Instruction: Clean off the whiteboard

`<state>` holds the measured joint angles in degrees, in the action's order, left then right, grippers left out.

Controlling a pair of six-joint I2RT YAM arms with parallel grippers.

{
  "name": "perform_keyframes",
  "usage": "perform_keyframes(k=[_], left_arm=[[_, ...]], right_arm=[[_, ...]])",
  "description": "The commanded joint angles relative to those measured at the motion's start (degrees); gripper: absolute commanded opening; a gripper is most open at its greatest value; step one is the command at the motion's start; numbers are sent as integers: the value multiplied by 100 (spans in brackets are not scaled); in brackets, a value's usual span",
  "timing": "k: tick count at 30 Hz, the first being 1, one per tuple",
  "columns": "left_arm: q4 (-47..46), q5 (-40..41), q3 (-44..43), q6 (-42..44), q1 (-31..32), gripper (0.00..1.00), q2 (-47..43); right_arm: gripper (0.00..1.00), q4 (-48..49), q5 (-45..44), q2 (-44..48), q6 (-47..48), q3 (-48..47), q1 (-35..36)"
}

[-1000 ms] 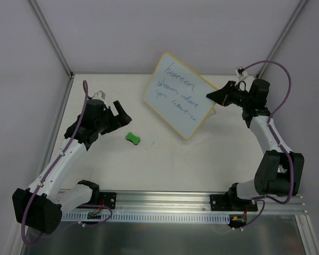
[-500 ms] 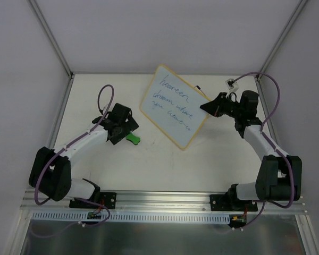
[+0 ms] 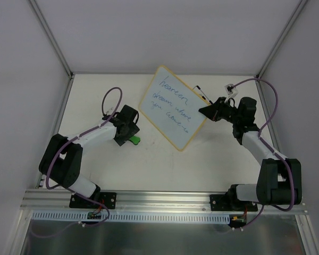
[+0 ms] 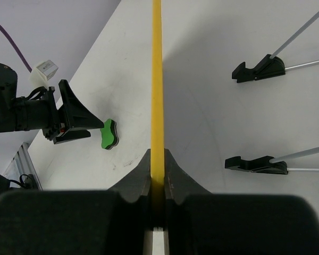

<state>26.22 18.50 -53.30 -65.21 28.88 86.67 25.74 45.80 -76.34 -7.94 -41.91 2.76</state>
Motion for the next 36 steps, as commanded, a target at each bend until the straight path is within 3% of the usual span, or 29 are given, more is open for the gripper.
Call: perform_keyframes(k=[1,14,21,36], left_arm=[[77,66,-155,-290,47,68,235],[85,92,-427,-291,65,52,798],[85,110,-567,-317,65,57,781],[155,22,-725,-440,56,57,983]], right_arm=[[0,292,-124,172,329,104,75],[0,274,-89,295,320,218,93],[0,274,-54,295,329,245,93],[0,274,-19,233,311,245,102]])
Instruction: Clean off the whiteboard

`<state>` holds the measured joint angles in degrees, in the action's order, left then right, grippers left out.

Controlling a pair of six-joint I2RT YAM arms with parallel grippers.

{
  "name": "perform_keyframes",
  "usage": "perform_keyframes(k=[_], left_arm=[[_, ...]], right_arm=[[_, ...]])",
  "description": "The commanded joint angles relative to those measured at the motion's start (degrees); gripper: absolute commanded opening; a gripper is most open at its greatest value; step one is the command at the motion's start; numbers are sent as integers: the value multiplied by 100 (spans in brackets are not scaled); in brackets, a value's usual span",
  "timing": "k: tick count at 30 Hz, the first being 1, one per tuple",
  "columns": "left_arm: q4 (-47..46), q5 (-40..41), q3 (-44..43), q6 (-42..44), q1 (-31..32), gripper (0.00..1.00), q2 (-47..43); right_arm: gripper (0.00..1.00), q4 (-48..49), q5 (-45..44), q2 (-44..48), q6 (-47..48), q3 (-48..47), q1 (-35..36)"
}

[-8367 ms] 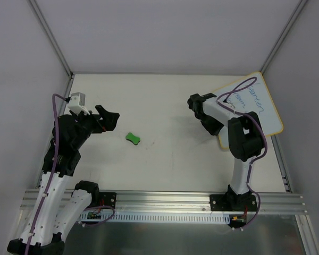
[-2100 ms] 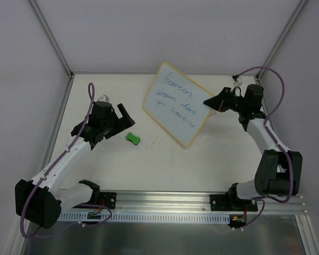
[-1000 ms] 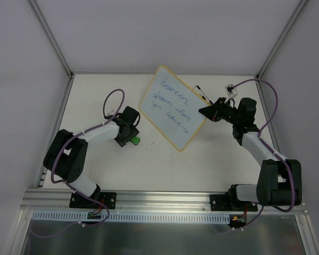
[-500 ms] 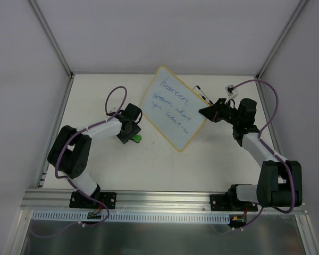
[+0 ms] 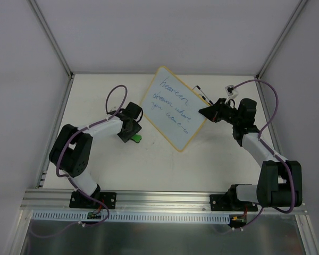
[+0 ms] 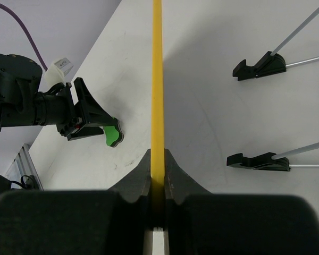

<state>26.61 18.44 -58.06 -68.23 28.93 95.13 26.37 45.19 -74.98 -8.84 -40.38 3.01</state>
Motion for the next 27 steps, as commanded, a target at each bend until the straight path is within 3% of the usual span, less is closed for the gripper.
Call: perform_keyframes(k=[1,12,15,27], left_arm=[[125,28,-319,-138,52,57,198],[274,-42,-267,-244,60,55,287],[318,11,-267,-209,52,50,295],[406,-24,-285,-77,60,43,366]], right_arm=[[0,211,51,106,409,92,77],[0,202,34,133,401,118,69],[0,202,34,107,401,127,77],[0,202,34,62,392,101,77]])
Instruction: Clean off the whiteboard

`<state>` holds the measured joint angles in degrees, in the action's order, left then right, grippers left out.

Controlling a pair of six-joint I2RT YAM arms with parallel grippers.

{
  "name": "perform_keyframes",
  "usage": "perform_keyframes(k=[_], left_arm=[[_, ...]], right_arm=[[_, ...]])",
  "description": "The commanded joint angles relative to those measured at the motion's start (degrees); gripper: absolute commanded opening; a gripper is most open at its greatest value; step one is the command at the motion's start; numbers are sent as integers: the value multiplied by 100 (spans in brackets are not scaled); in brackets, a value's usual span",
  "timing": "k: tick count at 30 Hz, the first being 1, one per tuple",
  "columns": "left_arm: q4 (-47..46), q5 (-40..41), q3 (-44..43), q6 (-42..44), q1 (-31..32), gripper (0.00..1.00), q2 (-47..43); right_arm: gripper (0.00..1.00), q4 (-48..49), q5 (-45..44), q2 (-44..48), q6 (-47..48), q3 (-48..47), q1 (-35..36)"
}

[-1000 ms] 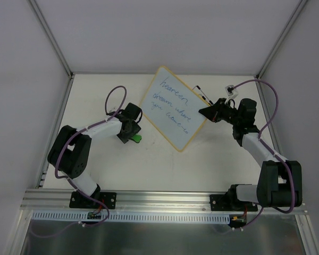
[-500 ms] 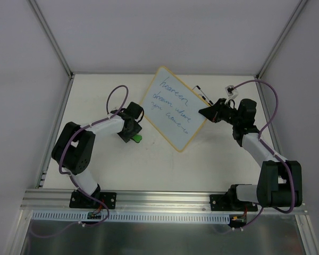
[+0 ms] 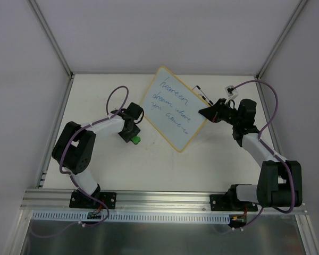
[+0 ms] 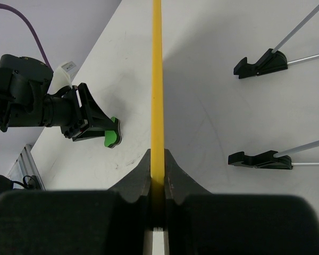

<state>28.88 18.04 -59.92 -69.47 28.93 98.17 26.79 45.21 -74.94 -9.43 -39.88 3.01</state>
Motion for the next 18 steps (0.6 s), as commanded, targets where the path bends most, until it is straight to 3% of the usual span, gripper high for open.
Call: perform_keyframes(k=[1,7,12,15,18], left_arm=[[196,24,-99,48,52,41,62],[214,32,-125,214,51,26,-34],[205,375,-458,1092,60,0,-395],[127,682,-871,1979,69,0,-536],[-600,552,-1039,3244,60,0,-720]], right_arm=[[0,160,40,58,451,50,77],[0,160,40,58,442,50,86],[0,160,49,84,433,68,95],[0,152,84,93,425,50,95],[0,152,93,93,433,77,112]])
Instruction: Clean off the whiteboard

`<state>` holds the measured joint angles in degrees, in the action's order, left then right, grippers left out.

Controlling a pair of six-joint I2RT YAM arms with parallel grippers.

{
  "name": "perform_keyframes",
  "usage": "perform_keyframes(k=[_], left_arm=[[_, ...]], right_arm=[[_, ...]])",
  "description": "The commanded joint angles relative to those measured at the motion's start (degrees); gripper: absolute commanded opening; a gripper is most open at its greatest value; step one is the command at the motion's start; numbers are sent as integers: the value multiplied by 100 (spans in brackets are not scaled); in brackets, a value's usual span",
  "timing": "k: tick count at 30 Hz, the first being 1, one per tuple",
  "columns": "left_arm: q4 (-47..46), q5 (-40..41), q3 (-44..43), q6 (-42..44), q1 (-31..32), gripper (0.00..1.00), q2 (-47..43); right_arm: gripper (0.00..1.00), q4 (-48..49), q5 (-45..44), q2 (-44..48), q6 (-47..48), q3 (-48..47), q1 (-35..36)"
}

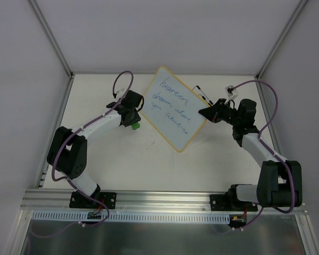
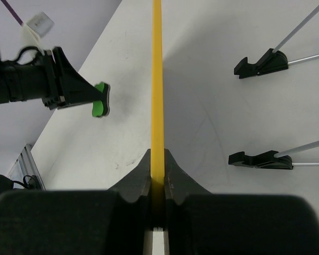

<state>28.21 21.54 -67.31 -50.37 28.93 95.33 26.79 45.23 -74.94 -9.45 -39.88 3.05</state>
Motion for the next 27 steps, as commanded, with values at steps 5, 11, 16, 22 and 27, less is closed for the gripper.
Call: perform_keyframes(k=[5,11,16,22,27], left_arm=[[-3183,-1000,86,3563,51,0,-569],[-5076,-2478,95,5535,34,0,-33],[-5325,-3040,-475,5731,-150,0,556],[-5563,-3464,-1047,5793,-300,4,1180],[-5581,-3682,-1267,5968,-388,2,1471]], right_arm=[[0,134,126,32,444,50,126],[0,11,231,-74,462,-81,161],[0,-182,267,-100,523,-222,275],[0,-367,258,-126,611,-292,354],[0,-674,258,-91,752,-380,424]])
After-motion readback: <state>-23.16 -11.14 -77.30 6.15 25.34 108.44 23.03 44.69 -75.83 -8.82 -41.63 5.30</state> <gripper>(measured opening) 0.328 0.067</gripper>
